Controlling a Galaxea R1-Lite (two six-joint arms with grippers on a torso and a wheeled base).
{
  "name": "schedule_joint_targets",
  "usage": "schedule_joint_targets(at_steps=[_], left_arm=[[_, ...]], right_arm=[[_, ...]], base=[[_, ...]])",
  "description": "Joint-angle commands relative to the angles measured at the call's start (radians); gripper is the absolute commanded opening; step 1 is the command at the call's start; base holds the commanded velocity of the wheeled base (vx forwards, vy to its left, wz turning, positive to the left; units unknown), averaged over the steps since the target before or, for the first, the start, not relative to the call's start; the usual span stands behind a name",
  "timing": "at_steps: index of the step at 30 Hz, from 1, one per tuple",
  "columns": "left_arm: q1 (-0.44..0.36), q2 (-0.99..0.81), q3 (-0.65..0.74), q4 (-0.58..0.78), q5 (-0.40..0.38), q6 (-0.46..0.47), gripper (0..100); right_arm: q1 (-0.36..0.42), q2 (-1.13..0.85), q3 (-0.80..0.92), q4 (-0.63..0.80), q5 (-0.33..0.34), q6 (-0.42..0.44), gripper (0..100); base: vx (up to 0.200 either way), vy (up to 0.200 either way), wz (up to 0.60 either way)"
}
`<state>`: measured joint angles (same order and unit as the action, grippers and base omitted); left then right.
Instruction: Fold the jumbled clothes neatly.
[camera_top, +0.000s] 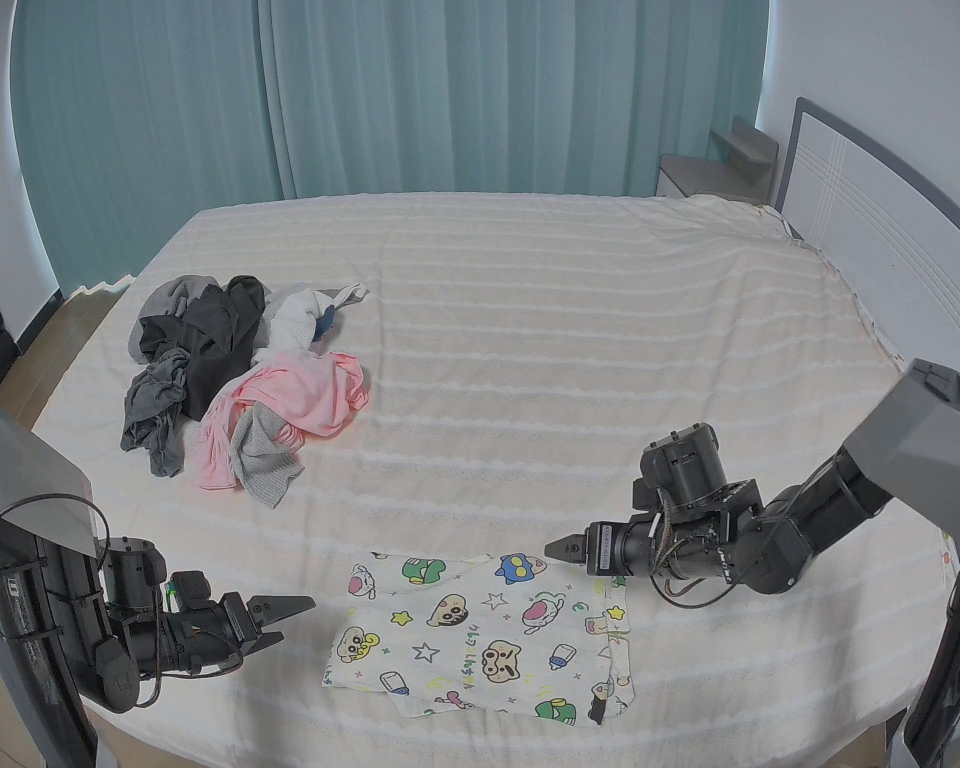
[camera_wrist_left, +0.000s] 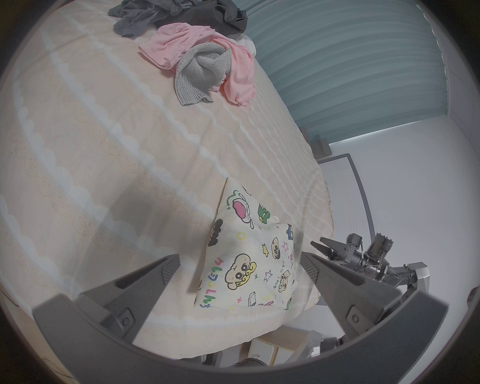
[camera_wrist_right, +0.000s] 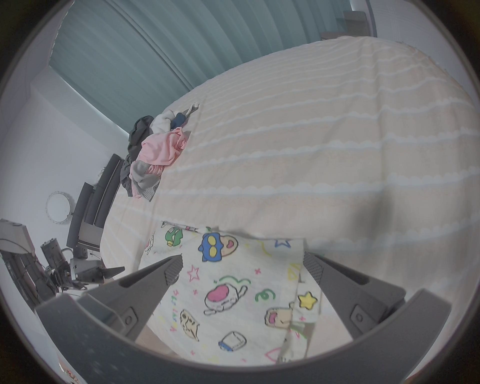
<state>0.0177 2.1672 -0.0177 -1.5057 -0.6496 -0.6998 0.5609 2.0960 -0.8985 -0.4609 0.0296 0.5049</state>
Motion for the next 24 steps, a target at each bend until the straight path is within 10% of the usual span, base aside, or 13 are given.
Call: schedule_joint_targets(at_steps=[1,17,18,24], left_arm=[[0.001,0.009,0.018,-0.002,-0.001,0.0,100],[0.001,0.011,0.018,-0.002,-0.001,0.003,100],[0.001,0.011,0.018,-0.002,-0.001,0.003,100],[0.001,0.011,0.018,-0.002,-0.001,0.003,100]], right_arm=[[-0.012,0.134,-0.105,0.028,0.01,0.006,100],[0.008,0.237,-0.224,0.097,0.01,-0.003,100],[0.011,0.246,-0.227,0.097,0.01,-0.005,0],[0.013,0.254,-0.227,0.096,0.009,-0.006,0]], base=[[0.0,0.0,0.0],[0.0,0.0,0.0],[0.0,0.0,0.0],[0.0,0.0,0.0]])
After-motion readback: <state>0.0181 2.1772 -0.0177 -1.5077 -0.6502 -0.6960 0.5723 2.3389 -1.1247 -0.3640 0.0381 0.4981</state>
